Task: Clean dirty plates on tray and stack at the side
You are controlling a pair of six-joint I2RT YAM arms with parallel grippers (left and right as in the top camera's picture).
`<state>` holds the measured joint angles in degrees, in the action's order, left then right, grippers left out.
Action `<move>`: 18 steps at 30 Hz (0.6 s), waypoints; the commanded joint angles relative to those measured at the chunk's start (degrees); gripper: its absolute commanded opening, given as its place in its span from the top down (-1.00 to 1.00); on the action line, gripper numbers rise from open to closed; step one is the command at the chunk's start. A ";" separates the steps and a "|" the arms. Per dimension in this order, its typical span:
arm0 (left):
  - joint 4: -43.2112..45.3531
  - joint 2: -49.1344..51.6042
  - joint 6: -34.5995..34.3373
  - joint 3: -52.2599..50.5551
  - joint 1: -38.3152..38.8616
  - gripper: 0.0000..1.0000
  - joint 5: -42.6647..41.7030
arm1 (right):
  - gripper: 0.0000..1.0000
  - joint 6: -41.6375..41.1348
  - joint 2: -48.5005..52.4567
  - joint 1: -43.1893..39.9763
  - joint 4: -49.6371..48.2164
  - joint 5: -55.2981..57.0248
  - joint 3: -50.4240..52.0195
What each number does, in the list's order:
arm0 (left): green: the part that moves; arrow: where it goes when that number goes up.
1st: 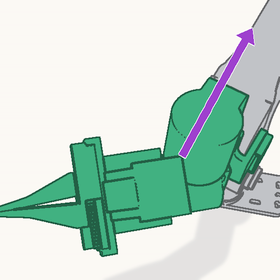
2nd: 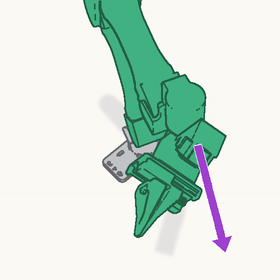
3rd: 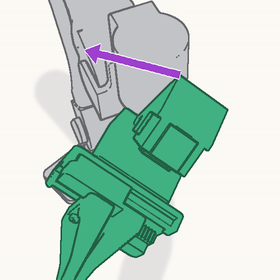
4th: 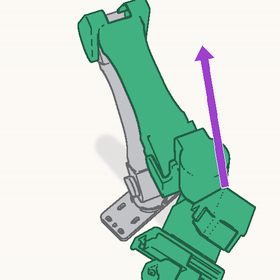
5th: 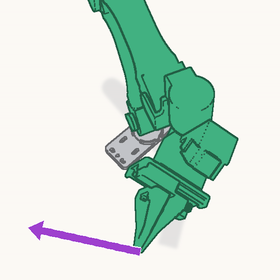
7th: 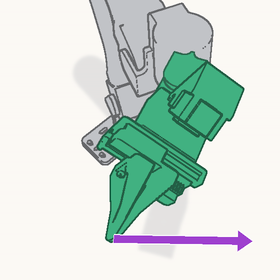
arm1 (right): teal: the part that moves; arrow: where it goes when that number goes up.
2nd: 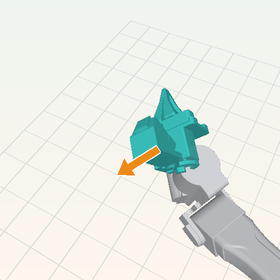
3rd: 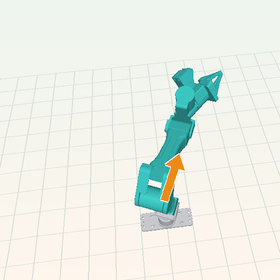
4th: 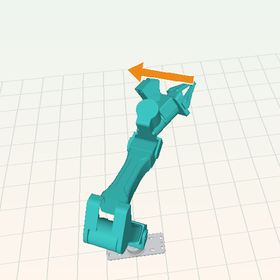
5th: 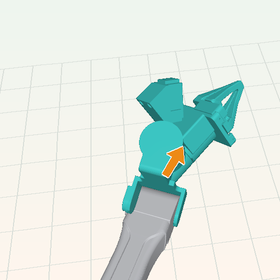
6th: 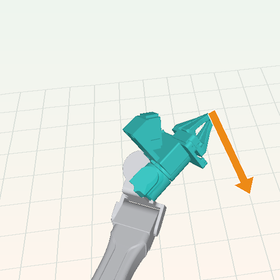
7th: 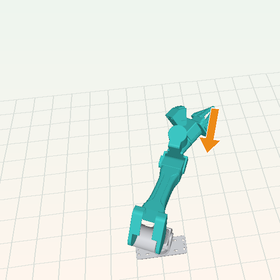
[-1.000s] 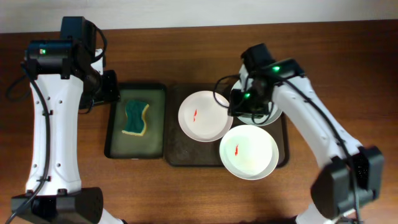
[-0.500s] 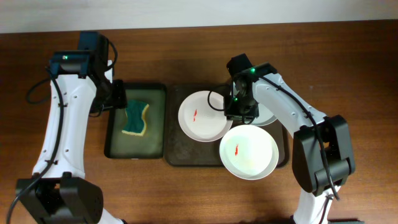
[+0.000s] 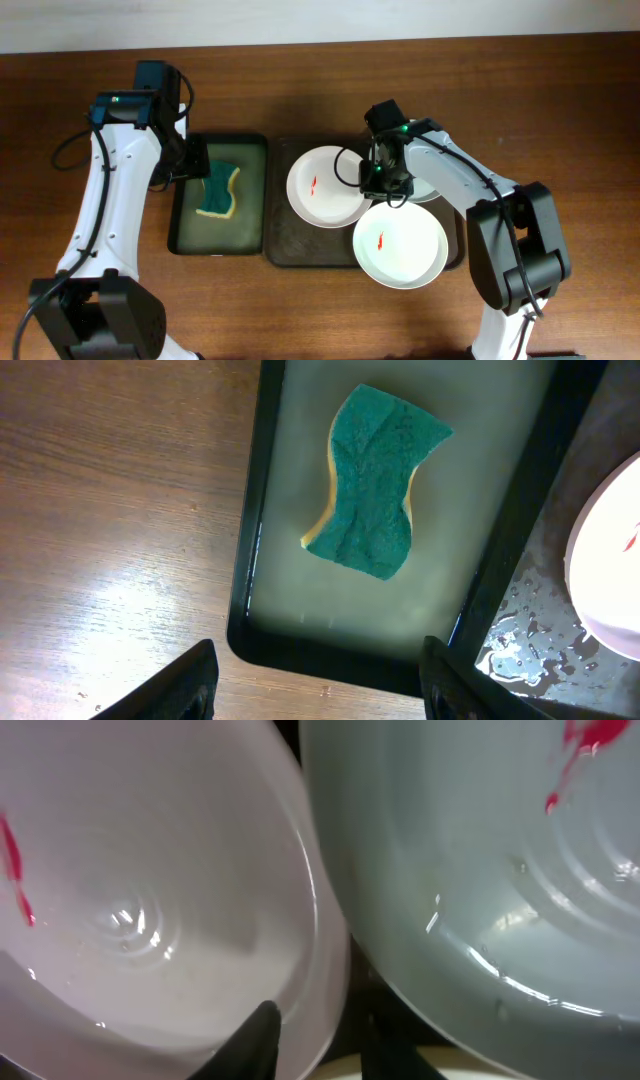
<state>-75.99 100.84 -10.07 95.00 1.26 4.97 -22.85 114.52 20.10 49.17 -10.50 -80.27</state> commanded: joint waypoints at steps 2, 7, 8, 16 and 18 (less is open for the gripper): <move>0.31 0.44 0.76 -0.31 -0.13 -0.27 0.46 | 0.62 -0.63 0.46 0.59 -1.16 0.70 0.63; 0.13 0.44 0.76 -0.31 -0.15 -0.27 0.44 | 0.63 -0.63 0.52 0.57 -1.66 0.92 0.68; 0.11 0.44 0.76 -0.31 -0.15 -0.27 0.44 | 0.62 -0.63 0.61 0.57 -1.66 0.92 0.68; 0.26 0.44 0.76 -0.31 -0.15 -0.29 0.46 | 0.59 -0.61 0.98 0.57 -2.51 0.94 0.68; 0.31 0.44 0.76 -0.31 -0.15 -0.29 0.46 | 0.60 -0.61 1.38 0.57 -2.51 0.94 0.85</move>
<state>-75.79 100.84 -10.07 95.00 1.26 4.97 -23.40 114.56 20.10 46.83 -10.33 -80.27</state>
